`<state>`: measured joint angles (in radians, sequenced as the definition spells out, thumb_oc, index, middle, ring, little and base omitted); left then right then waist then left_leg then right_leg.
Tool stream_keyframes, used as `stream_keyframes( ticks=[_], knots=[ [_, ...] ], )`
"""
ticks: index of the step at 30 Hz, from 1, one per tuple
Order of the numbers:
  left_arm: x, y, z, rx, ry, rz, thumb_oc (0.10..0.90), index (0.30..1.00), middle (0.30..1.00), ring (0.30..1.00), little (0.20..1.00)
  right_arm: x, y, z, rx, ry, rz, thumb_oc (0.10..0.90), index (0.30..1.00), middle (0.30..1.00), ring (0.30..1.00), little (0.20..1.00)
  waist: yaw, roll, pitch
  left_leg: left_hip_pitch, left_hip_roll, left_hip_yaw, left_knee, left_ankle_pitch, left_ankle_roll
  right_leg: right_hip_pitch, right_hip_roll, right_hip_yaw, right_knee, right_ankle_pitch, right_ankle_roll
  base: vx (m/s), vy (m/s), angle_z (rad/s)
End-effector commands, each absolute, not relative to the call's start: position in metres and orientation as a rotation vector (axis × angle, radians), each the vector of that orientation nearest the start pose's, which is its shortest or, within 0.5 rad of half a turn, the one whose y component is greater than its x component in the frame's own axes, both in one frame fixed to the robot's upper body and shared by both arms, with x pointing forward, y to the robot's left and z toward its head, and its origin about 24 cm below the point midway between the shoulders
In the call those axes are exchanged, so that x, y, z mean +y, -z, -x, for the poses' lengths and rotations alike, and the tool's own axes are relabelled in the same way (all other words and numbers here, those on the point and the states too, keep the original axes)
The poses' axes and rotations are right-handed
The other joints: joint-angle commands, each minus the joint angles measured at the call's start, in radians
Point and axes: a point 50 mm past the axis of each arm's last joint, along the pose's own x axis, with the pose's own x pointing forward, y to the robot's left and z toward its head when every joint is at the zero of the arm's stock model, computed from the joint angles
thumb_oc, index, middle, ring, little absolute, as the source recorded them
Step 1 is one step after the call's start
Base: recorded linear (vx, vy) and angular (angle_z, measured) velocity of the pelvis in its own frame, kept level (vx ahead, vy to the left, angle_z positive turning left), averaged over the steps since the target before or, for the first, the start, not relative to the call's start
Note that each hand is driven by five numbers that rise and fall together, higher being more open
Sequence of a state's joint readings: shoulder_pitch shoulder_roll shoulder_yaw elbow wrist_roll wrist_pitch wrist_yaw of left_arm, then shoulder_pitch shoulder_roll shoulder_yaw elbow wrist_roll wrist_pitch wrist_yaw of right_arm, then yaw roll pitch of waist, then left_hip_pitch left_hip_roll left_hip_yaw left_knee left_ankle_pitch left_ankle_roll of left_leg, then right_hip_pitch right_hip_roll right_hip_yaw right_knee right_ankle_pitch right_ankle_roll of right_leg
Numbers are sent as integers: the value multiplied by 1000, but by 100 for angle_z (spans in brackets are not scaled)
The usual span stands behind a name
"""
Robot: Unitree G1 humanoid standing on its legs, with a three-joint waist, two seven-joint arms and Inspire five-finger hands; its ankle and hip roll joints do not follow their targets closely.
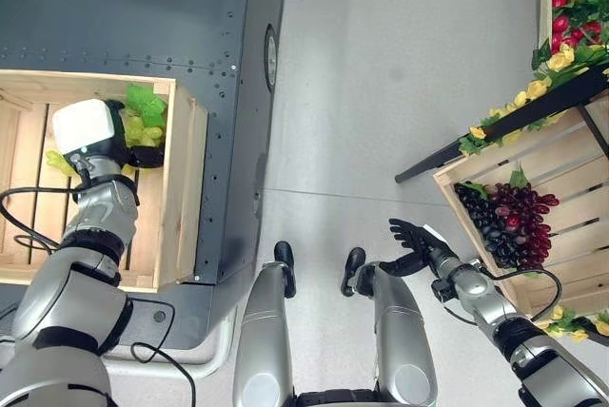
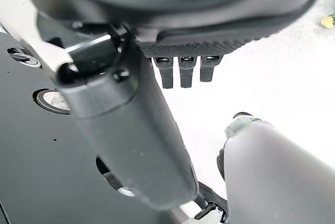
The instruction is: Pick up the fruits from the basket on one side to the basket on the other side
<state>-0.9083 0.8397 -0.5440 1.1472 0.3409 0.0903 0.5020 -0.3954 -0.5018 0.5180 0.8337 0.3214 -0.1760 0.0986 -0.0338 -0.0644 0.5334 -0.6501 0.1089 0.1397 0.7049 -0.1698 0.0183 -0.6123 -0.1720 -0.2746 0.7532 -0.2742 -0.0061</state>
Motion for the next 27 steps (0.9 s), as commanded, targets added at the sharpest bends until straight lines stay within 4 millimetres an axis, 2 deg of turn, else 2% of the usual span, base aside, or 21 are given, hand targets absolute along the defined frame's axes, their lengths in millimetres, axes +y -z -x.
stream_keyframes(
  ticks=[1, 5, 8, 13, 19, 22, 23, 24, 27],
  knots=[
    [402, -222, -327, 112, -922, -1524, 800, 900, 900, 900, 900, -226, 11, -293, 322, -245, 383, 800, 900, 900, 900, 900, 10, -15, -13, 58, 17, 53, -41, -85, -6, 38, -14, 47, -60, 30, 50, 13, 54, 3],
    [405, -230, -326, 146, -924, -1506, 800, 900, 900, 900, 900, -226, 7, -294, 302, -232, 377, 800, 900, 900, 900, 900, 7, -22, -13, 22, 22, 55, -33, -88, -1, 3, -12, 44, -60, 43, 55, 5, 54, 1],
    [407, -225, -326, 207, -895, -1462, 800, 900, 900, 900, 900, -226, 4, -296, 294, -223, 373, 800, 900, 900, 900, 900, 6, -30, -13, -4, 23, 51, -32, -86, 1, -22, -10, 40, -61, 51, 59, -1, 26, 1],
    [409, -206, -328, 349, -779, -1367, 800, 900, 900, 900, 900, -223, 3, -297, 284, -222, 367, 800, 900, 900, 900, 900, 5, -43, -13, -29, 27, 49, -41, -86, 5, -49, -7, 34, -68, 61, 65, 0, 0, 0],
    [416, -170, -319, 586, -693, -1232, 800, 900, 900, 900, 900, -215, -3, -306, 254, -230, 360, 800, 900, 900, 900, 900, 4, -50, -13, -45, 24, 44, -47, -85, 9, -60, -3, 27, -81, 66, 65, -2, -3, 2],
    [415, -164, -318, 631, -653, -1196, 800, 900, 900, 900, 900, -214, -9, -310, 240, -228, 360, 800, 900, 900, 900, 900, 2, -51, -13, -46, 25, 45, -44, -86, 9, -59, -4, 25, -79, 64, 62, -7, 0, -1],
    [415, -162, -318, 636, -641, -1193, 413, 319, 319, 319, 319, -214, -10, -311, 234, -227, 359, 800, 900, 900, 900, 900, 1, -51, -13, -47, 24, 44, -41, -87, 9, -60, -4, 24, -77, 63, 61, 0, 0, 0],
    [415, -161, -318, 634, -635, -1185, 400, 300, 300, 300, 300, -214, -11, -312, 228, -225, 359, 800, 900, 900, 900, 900, 0, -51, -13, -44, 24, 45, -40, -89, 10, -58, -4, 25, -78, 62, 61, 0, 0, 0],
    [412, -165, -322, 570, -633, -1177, 400, 300, 300, 300, 300, -215, -15, -314, 212, -213, 349, 800, 900, 900, 900, 900, 0, -48, -13, -37, 24, 46, -40, -90, 10, -55, -5, 26, -72, 59, 58, 0, 0, 0]
  ],
)
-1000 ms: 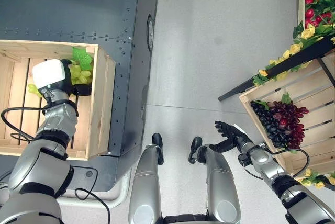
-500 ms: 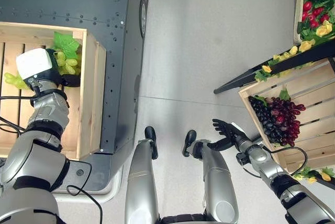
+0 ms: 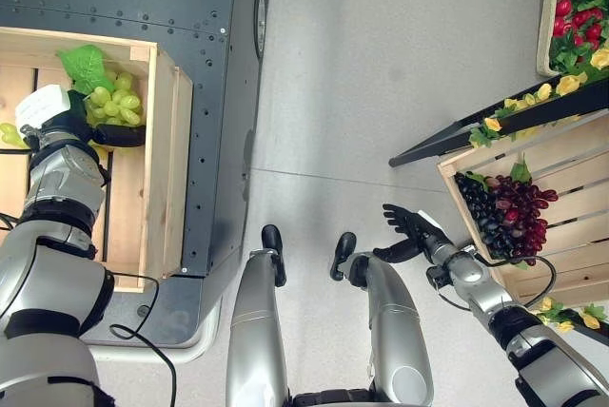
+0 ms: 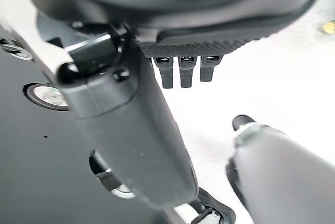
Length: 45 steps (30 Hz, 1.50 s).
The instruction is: Pick up the fruits from the basket on one side to the basket on the other side
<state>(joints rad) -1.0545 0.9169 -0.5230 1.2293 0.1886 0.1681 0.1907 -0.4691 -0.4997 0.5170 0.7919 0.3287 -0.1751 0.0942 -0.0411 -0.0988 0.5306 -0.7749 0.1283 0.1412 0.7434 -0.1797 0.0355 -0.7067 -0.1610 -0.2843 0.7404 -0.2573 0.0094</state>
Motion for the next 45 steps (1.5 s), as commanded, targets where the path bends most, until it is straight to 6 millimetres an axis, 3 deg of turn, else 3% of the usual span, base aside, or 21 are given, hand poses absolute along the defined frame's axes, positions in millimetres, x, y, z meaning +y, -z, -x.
stream_keyframes(
  ticks=[1, 7, 15, 19, 21, 26, 29, 34, 37, 38, 39, 45],
  knots=[
    [412, -165, -322, 557, -637, -1180, 400, 300, 300, 300, 300, -215, -15, -314, 211, -212, 347, 800, 900, 900, 900, 900, 7, -14, -11, 91, 5, 45, -80, -80, -7, 42, -16, 35, -60, 42, 42, 0, 0, 0],
    [409, -180, -326, 442, -669, -1234, 400, 300, 300, 300, 300, -220, -11, -308, 203, -185, 310, 800, 900, 900, 900, 900, 11, -8, -11, 142, 0, 48, -93, -85, -4, 87, -16, 36, -76, 44, 44, -4, -5, 0],
    [402, -155, -325, 437, -669, -1223, 400, 300, 300, 300, 300, -233, -13, -306, 211, -139, 258, 800, 900, 900, 900, 900, 6, 13, -11, 216, -18, 54, -85, -96, -3, 155, -20, 47, -86, 39, 38, 4, 14, -6],
    [403, -145, -318, 343, -793, -968, 400, 300, 300, 300, 300, -240, -10, -302, 224, -125, 241, 800, 900, 900, 900, 900, 8, 27, -11, 268, -30, 53, -95, -99, -2, 192, -24, 61, -85, 34, 39, 18, 8, -9],
    [399, -140, -316, 219, -881, -712, 400, 300, 300, 300, 300, -234, -3, -296, 222, -131, 221, 800, 900, 900, 900, 900, 16, 31, -11, 318, -40, 50, -108, -104, 0, 234, -30, 66, -95, 32, 46, 5, -52, -7],
    [383, -128, -314, -3, -985, -362, 400, 300, 300, 300, 300, -216, 4, -290, 199, -168, 199, 800, 900, 900, 900, 900, 20, 42, -21, 441, -56, 52, -162, -98, -4, 348, -43, 64, -151, 36, 59, 9, -42, -2],
    [372, -120, -311, -78, -993, -284, 400, 300, 300, 300, 300, -208, 6, -284, 189, -221, 194, 800, 900, 900, 900, 900, 20, 53, -60, 502, -66, 54, -215, -86, -12, 407, -46, 64, -206, 42, 67, 62, -17, 0],
    [351, -113, -307, -169, -971, -260, 400, 300, 300, 300, 300, -194, 2, -277, 148, -315, 166, 800, 900, 900, 900, 900, 24, 67, -128, 606, -88, 47, -323, -58, -22, 505, -46, 62, -307, 60, 78, 71, -52, 3],
    [342, -115, -301, -234, -959, -371, 400, 300, 300, 300, 300, -191, 1, -269, 140, -367, 153, 800, 900, 900, 900, 900, 23, 76, -205, 696, -99, 48, -444, -12, -28, 607, -29, 48, -438, 97, 77, 75, -102, -2],
    [342, -114, -301, -234, -959, -371, 400, 300, 300, 300, 300, -191, 1, -269, 141, -367, 153, 800, 900, 900, 900, 900, 22, 76, -204, 698, -99, 48, -445, -11, -28, 609, -29, 48, -440, 98, 77, 106, -111, -4],
    [341, -121, -298, -281, -952, -416, 400, 300, 300, 300, 300, -193, -1, -266, 128, -382, 146, 800, 900, 900, 900, 900, 20, 82, -238, 742, -103, 49, -504, 4, -34, 657, -19, 43, -501, 112, 80, 95, -107, -2],
    [328, -138, -298, -391, -893, -579, 400, 300, 300, 300, 300, -192, -4, -260, 105, -388, 84, 800, 900, 900, 900, 900, 21, 96, -321, 822, -105, 42, -629, 46, -47, 742, 1, 29, -616, 154, 84, 78, -123, 3]
  ],
)
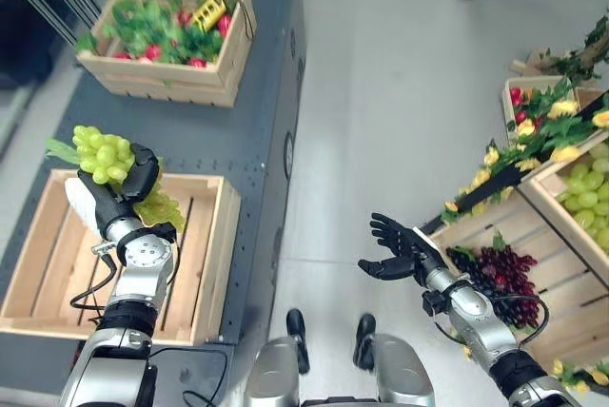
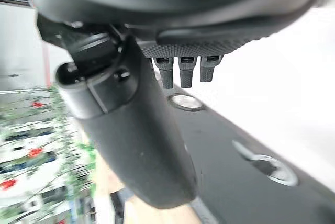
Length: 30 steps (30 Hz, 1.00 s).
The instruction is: Pick up the fruits from the basket on one side to the basket on the other side
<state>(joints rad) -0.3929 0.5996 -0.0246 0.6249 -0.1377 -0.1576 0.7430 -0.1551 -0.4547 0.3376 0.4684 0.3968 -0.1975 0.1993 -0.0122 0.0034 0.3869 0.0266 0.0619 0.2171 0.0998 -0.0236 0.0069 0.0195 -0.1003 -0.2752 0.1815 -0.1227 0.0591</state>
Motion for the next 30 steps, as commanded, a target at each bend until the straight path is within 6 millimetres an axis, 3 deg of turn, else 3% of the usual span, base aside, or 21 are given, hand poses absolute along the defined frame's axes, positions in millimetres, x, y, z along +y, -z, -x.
stream_keyframes(
  ticks=[1, 10, 16, 24, 30],
  knots=[
    [325, -146, -299, -427, -862, -599, 400, 300, 300, 300, 300, -191, -6, -258, 96, -392, 77, 800, 900, 900, 900, 900, -10, -3, -196, 44, -39, -36, -24, -99, -23, 41, -54, 17, -92, 31, 37, 61, -121, 12],
    [290, -180, -314, -536, -567, -605, 400, 300, 300, 300, 300, -187, -20, -263, 35, -404, -4, 800, 900, 900, 900, 900, -19, 12, -253, 102, -32, -44, -161, -51, -38, 100, -17, 13, -191, 55, 33, 12, -130, 1],
    [264, -189, -324, -526, -283, -514, 400, 300, 300, 300, 300, -180, -36, -271, -2, -449, -89, 800, 900, 900, 900, 900, -37, 16, -266, 117, -21, -19, -152, -57, -36, 112, -10, 27, -199, 54, 26, -15, -87, -5],
    [225, -194, -348, -424, 115, -424, 400, 300, 300, 300, 300, -153, -79, -306, -60, -543, -213, 800, 900, 900, 900, 900, -56, 35, -278, 142, -12, 1, -151, -65, -39, 132, -2, 53, -218, 58, 24, -5, -32, -16],
    [213, -216, -364, -438, 215, -453, 400, 300, 300, 300, 300, -130, -103, -326, -92, -570, -302, 800, 900, 900, 900, 900, -63, 49, -293, 149, -11, 13, -142, -72, -37, 138, -1, 67, -218, 55, 23, -21, -23, -12]
  ],
)
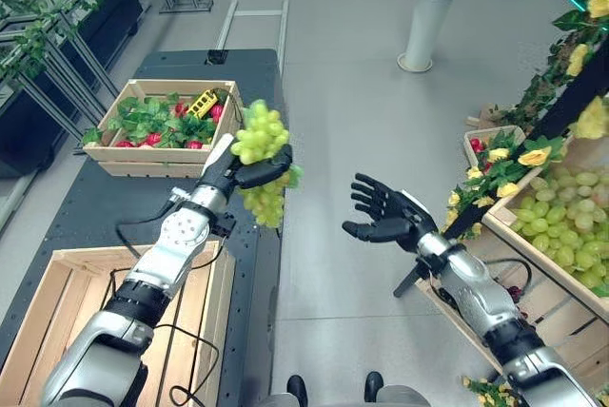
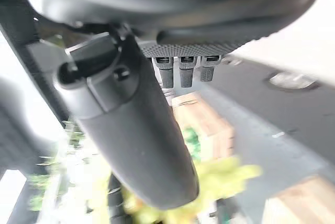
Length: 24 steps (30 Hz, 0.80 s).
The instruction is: Pick up the fruits from the basket on one side to the basket on the other side
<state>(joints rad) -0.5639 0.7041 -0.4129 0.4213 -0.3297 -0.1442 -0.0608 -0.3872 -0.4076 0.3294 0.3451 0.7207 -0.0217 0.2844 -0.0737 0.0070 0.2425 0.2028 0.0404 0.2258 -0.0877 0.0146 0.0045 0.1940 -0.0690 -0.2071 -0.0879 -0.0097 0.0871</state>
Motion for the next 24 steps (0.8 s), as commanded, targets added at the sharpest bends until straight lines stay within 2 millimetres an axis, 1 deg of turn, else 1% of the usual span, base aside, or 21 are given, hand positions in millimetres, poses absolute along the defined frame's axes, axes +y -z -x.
stream_keyframes(
  ticks=[1, 4, 5, 9, 10, 15, 17, 21, 24],
  knots=[
    [207, -220, -367, -445, 235, -446, 400, 300, 300, 300, 300, -124, -106, -329, -82, -581, -340, 800, 900, 900, 900, 900, -3, 47, -150, -26, 11, 6, 48, -112, -35, -36, -32, 1, 52, -60, -5, -18, -16, -6],
    [194, -226, -371, -462, 283, -435, 400, 300, 300, 300, 300, -116, -107, -333, -59, -591, -414, 800, 900, 900, 900, 900, -4, 49, -153, -26, 12, 8, 53, -116, -36, -35, -32, 4, 52, -61, -6, -6, -6, -1],
    [184, -227, -372, -469, 314, -429, 400, 300, 300, 300, 300, -110, -107, -334, -47, -594, -445, 800, 900, 900, 900, 900, -4, 49, -154, -24, 12, 9, 52, -116, -35, -33, -31, 5, 49, -61, -7, 0, 0, 0],
    [167, -227, -373, -482, 370, -389, 400, 300, 300, 300, 300, -94, -107, -335, -3, -625, -523, 800, 900, 900, 900, 900, -3, 47, -157, -25, 13, 7, 50, -116, -36, -31, -30, 8, 41, -60, -8, 0, 0, 0],
    [158, -225, -373, -490, 394, -376, 400, 300, 300, 300, 300, -87, -106, -335, 15, -637, -546, 800, 900, 900, 900, 900, -2, 45, -159, -24, 13, 6, 47, -115, -37, -31, -28, 9, 39, -59, -9, -3, -10, -4],
    [143, -223, -373, -501, 438, -344, 400, 300, 300, 300, 300, -75, -103, -335, 65, -663, -604, 800, 900, 900, 900, 900, 2, 39, -164, -19, 15, 5, 37, -112, -37, -26, -27, 8, 30, -57, -10, 2, -6, -1],
    [135, -225, -372, -509, 460, -333, 400, 300, 300, 300, 300, -69, -104, -336, 72, -677, -636, 800, 900, 900, 900, 900, 5, 36, -163, -20, 17, 4, 35, -109, -38, -28, -27, 5, 31, -56, -11, 0, 0, 0],
    [125, -227, -371, -514, 490, -299, 400, 300, 300, 300, 300, -59, -110, -335, 57, -695, -680, 800, 900, 900, 900, 900, 11, 30, -163, -24, 17, -1, 32, -106, -36, -30, -26, 1, 30, -56, -13, 0, 0, 0],
    [119, -222, -370, -497, 524, -273, 400, 300, 300, 300, 300, -52, -121, -337, 16, -700, -693, 800, 900, 900, 900, 900, 16, 27, -161, -24, 17, -5, 28, -104, -36, -29, -25, -1, 26, -55, -15, 0, 0, 0]
  ],
)
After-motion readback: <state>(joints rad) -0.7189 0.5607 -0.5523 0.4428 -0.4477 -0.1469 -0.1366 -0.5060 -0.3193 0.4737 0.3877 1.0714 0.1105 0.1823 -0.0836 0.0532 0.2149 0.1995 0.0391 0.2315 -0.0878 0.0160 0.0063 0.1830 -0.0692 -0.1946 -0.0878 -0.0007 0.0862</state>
